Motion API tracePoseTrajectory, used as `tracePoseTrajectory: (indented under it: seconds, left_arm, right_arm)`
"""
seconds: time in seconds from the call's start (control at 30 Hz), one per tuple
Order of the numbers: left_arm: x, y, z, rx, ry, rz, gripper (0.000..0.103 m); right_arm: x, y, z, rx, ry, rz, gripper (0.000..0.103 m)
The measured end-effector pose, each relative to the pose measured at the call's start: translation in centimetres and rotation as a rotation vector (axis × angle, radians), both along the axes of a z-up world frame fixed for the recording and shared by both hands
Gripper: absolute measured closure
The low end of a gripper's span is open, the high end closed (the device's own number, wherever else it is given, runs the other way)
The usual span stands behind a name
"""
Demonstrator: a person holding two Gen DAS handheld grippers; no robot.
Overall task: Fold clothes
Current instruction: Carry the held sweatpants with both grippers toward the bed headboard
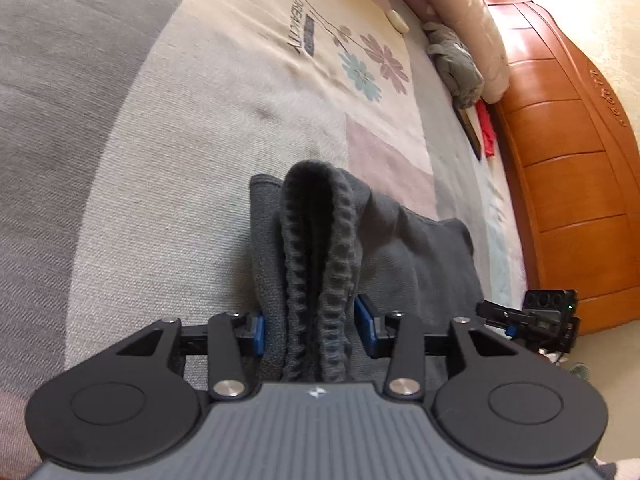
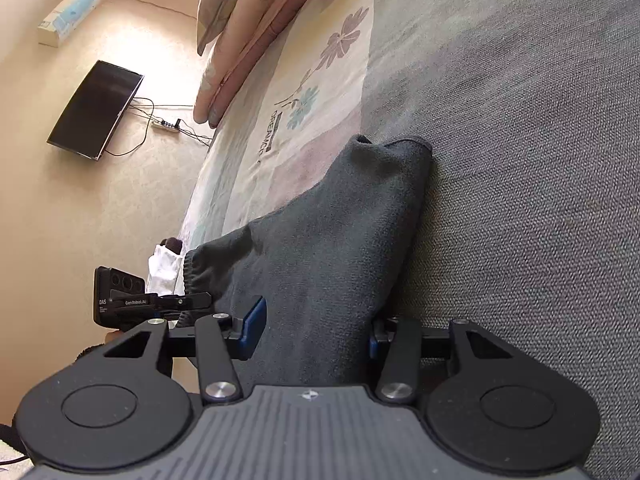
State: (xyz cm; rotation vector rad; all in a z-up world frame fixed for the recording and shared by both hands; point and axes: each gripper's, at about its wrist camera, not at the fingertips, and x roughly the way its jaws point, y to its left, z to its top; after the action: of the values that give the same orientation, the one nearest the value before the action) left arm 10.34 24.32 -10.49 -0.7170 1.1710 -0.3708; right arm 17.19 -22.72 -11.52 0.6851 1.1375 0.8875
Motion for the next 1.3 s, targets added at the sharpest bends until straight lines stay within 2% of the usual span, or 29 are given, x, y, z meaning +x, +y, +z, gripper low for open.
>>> tracePoseTrajectory:
  seconds: [0.23, 0.3, 0.33, 0.37, 0.53, 0.93, 1.1, 1.3]
  left_arm:
    - [1.6, -0.2, -0.9, -0.071, 0.002, -0.048, 0.061]
    - [1.3, -0.3, -0.8, -0.062, -0.005, -0.053, 0.064]
    - [1.0, -0.5, -0.7, -0.044, -0.009, -0.057, 0.067]
    - [0.8, -0.7, -0.5, -0.018, -0.014, -0.064, 0.074]
    - [0.1, -1.3, 0.6, 0.02, -0.042, -0.055, 0.077]
    - [0.6, -6.1, 7.2, 0.09, -0.178, -0.139, 0.078]
    - [2.0, -9.8, 9.1, 0.11, -0.216, -0.203, 0.078]
    - [5.2, -16.8, 10.3, 0.124, -0.249, -0.32, 0.078]
  right_arm:
    - [0.0, 0.3, 0.0, -0.025, -0.004, -0.004, 0.053]
    - [0.0, 0.4, 0.0, -0.033, -0.006, -0.005, 0.062]
    - [0.0, 0.4, -0.1, -0.035, -0.007, -0.011, 0.073]
    - [-0.2, 0.3, -0.2, -0.037, -0.009, -0.02, 0.078]
    - [-0.9, 0.1, 0.3, -0.021, -0.035, -0.055, 0.084]
    - [-3.8, -1.4, 5.3, 0.031, -0.19, -0.078, 0.086]
    - [-5.3, -5.6, 6.6, 0.008, -0.239, -0.17, 0.086]
    - [-7.0, -10.7, 8.2, -0.019, -0.296, -0.283, 0.086]
